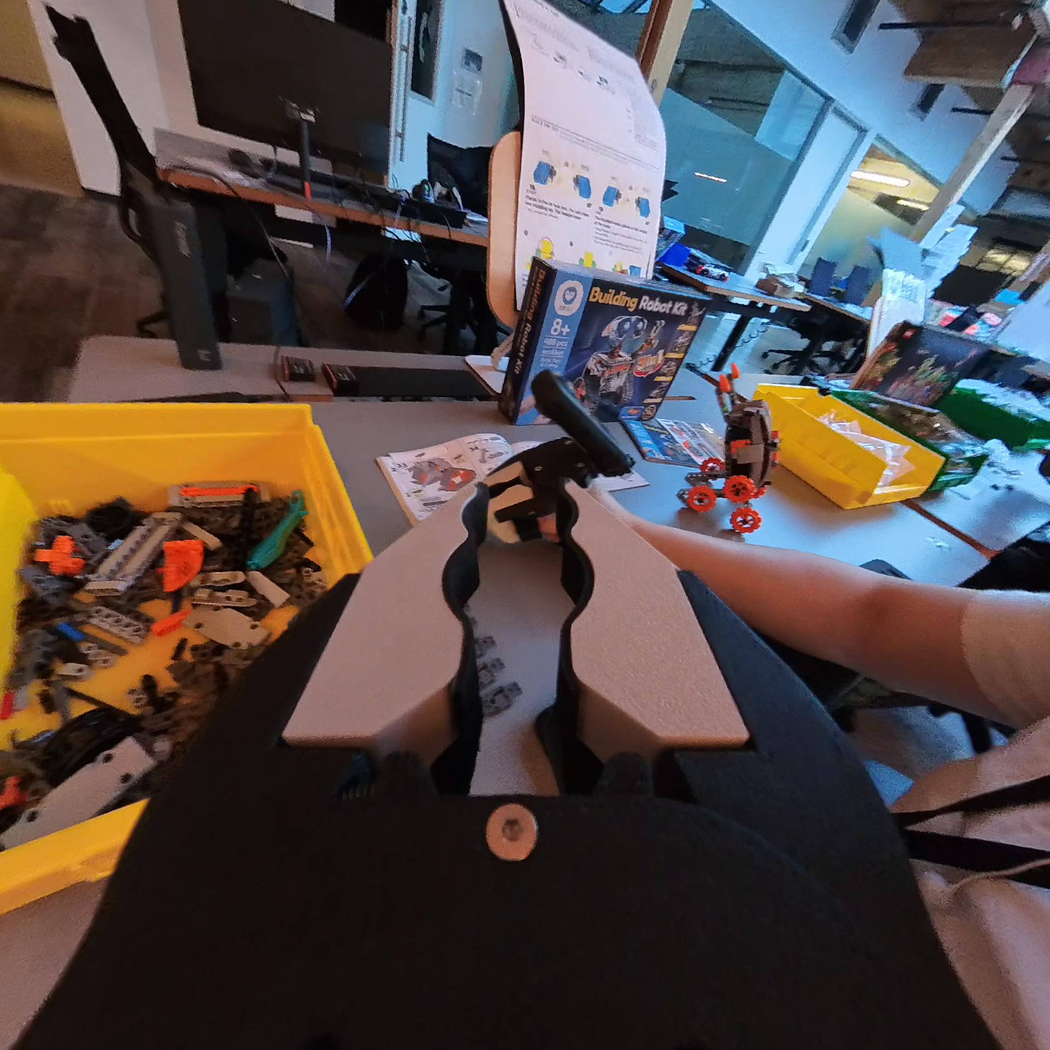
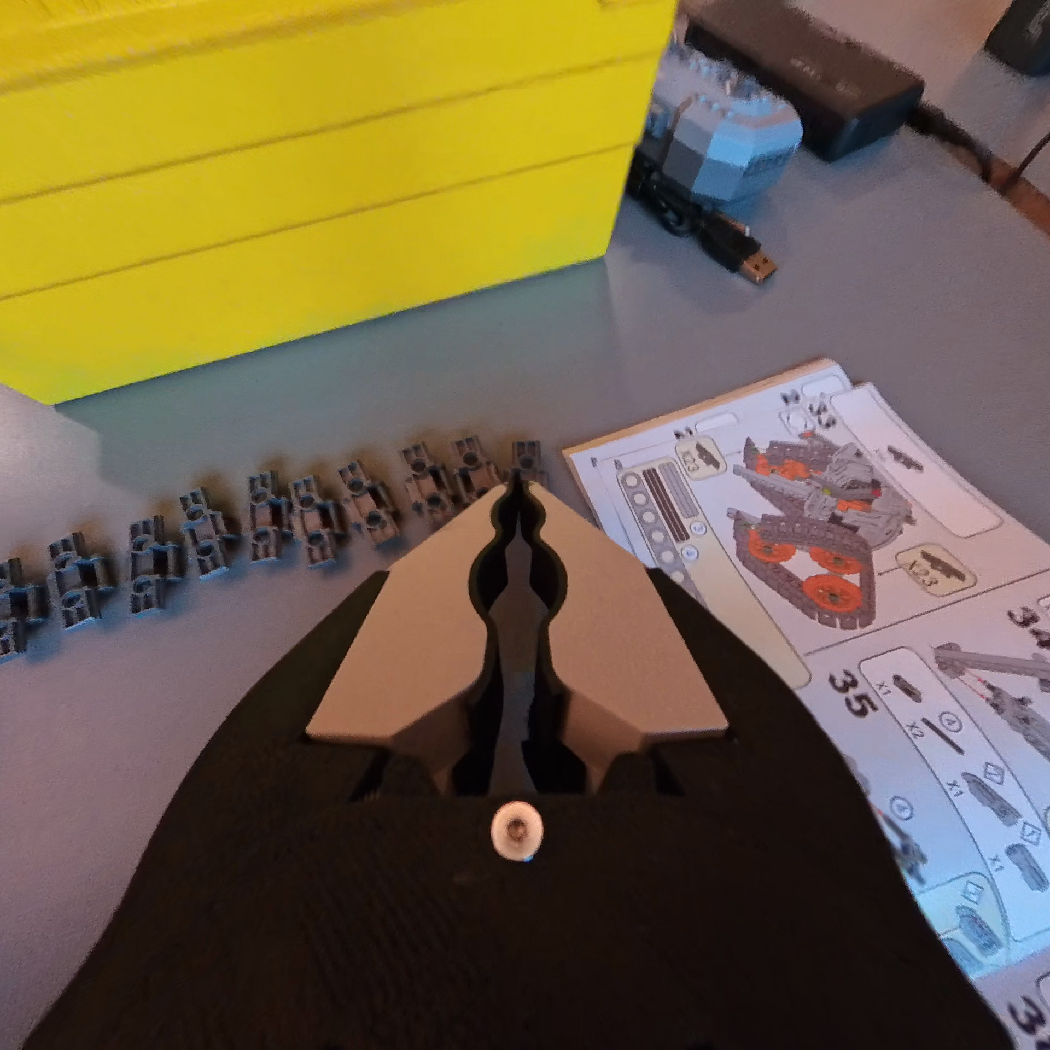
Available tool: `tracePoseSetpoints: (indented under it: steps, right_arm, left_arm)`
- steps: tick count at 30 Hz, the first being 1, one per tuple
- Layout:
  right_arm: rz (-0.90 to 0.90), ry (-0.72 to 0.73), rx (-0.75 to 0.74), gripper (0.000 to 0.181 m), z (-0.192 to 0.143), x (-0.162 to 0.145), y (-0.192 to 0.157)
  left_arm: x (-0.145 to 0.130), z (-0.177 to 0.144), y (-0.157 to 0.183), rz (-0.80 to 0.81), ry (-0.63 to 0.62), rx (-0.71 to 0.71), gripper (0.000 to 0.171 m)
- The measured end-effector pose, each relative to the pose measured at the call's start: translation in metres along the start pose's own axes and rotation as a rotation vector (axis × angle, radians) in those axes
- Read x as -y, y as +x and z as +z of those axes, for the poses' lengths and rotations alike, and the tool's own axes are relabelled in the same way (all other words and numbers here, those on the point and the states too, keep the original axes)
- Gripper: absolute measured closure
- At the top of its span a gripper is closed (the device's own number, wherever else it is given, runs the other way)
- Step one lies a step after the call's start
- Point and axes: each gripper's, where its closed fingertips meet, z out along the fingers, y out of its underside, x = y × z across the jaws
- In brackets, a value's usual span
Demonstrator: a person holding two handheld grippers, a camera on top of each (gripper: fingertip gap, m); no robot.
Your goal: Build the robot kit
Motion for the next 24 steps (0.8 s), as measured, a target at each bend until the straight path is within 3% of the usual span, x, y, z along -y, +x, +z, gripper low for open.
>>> tracePoseSetpoints:
  steps: [3, 9, 14, 19, 24]
  right_arm:
    - [-0.043, 0.041, 0.037, 0.181, -0.006, 0.014, -0.015]
    - [-0.036, -0.042, 0.019, 0.181, 0.003, -0.002, -0.013]
    - [-0.039, 0.043, 0.104, 0.181, -0.009, 0.020, -0.035]
    - [-0.063, -0.052, 0.098, 0.181, 0.004, 0.000, -0.037]
    - [-0.169, 0.062, 0.162, 0.181, -0.021, 0.031, -0.061]
  left_arm:
    - [0.007, -0.006, -0.001, 0.057, 0.014, 0.031, 0.150]
    - [0.016, -0.011, 0.005, 0.081, 0.034, 0.015, 0.149]
    - [0.025, -0.021, 0.006, 0.112, 0.067, 0.043, 0.150]
    - [0.029, -0.025, 0.006, 0.119, 0.074, 0.051, 0.150]
    - [0.027, -0.029, 0.004, 0.127, 0.064, 0.067, 0.150]
